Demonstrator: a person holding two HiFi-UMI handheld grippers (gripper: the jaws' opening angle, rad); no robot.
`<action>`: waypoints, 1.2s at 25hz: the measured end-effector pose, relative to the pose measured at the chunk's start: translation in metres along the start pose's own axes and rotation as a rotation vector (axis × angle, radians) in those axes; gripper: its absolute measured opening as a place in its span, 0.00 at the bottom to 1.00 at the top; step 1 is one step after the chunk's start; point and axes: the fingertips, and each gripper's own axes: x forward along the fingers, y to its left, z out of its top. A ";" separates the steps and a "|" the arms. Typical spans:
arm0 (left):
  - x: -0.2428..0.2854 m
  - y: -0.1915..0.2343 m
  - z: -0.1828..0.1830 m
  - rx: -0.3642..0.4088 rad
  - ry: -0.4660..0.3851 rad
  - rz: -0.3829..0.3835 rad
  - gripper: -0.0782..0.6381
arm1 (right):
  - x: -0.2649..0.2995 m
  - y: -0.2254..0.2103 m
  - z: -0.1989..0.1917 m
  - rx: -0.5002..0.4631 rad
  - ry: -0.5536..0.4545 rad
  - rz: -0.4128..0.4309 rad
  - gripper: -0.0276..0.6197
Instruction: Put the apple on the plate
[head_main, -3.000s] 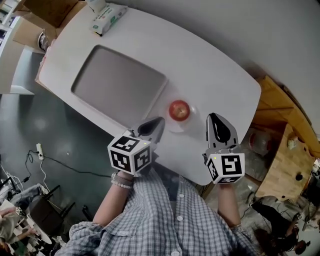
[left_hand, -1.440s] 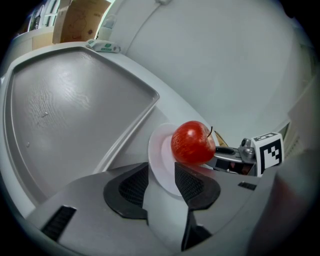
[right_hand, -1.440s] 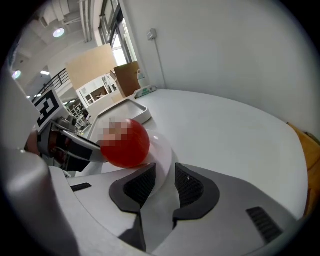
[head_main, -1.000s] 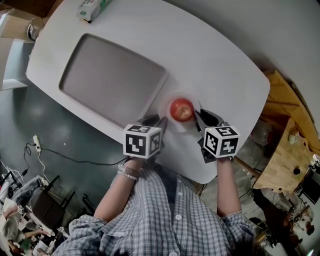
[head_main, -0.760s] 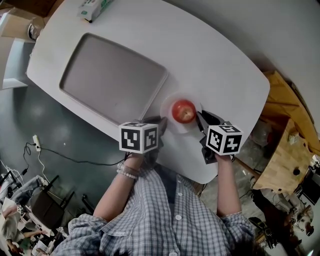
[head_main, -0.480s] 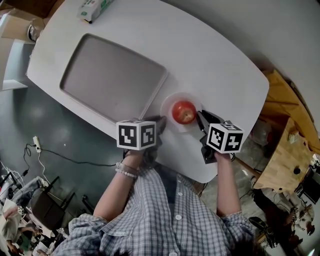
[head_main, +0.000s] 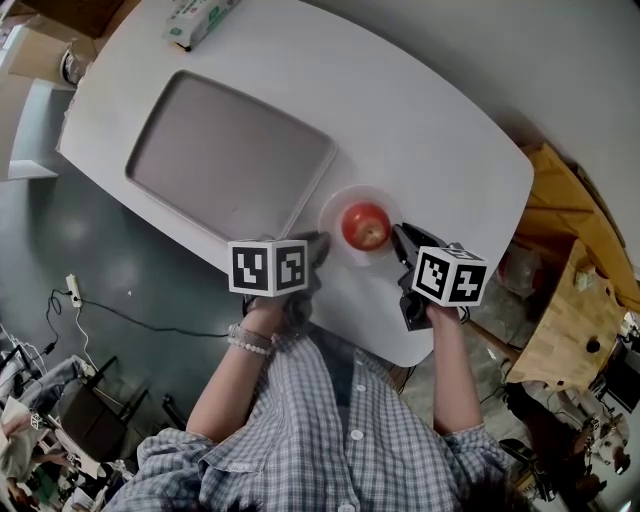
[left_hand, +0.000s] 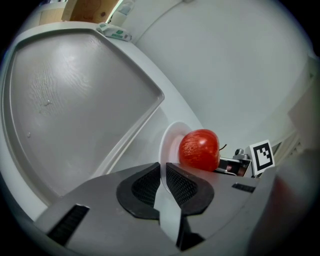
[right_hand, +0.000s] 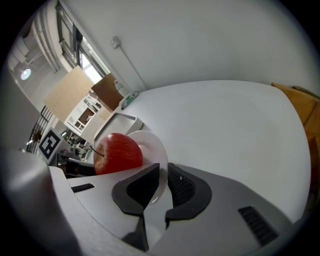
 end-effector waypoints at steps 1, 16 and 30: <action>-0.001 -0.001 0.000 0.001 -0.002 0.000 0.17 | -0.002 0.001 0.000 0.000 -0.001 0.000 0.14; -0.038 -0.020 -0.008 -0.030 -0.090 0.000 0.16 | -0.034 0.025 0.001 0.012 -0.011 0.042 0.14; -0.068 -0.026 -0.021 -0.080 -0.182 0.016 0.16 | -0.049 0.048 -0.004 -0.014 -0.001 0.097 0.14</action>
